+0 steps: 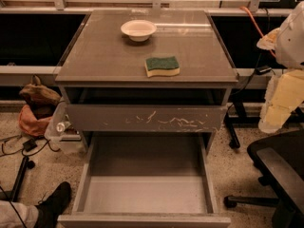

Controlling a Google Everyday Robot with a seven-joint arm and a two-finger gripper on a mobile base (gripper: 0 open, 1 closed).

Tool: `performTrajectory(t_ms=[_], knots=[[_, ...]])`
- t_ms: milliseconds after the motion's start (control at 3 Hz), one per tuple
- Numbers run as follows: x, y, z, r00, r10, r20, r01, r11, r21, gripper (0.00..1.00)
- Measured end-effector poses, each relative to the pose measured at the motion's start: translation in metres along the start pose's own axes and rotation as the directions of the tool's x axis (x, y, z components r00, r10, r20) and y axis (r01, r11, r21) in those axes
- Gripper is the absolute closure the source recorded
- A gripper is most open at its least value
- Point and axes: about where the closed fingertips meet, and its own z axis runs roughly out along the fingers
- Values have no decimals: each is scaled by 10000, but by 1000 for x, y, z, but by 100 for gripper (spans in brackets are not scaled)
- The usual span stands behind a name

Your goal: Place sponge into middle drawer

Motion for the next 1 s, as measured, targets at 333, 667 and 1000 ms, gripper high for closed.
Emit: performTrajectory(t_ms=[333, 667, 1000], knots=[[0, 0, 0, 10000, -2, 1, 2, 10000, 0, 0], [-9, -6, 6, 9995, -262, 177, 262, 9997, -13, 0], [-43, -22, 33, 9897, -1122, 886, 1159, 9926, -372, 0]])
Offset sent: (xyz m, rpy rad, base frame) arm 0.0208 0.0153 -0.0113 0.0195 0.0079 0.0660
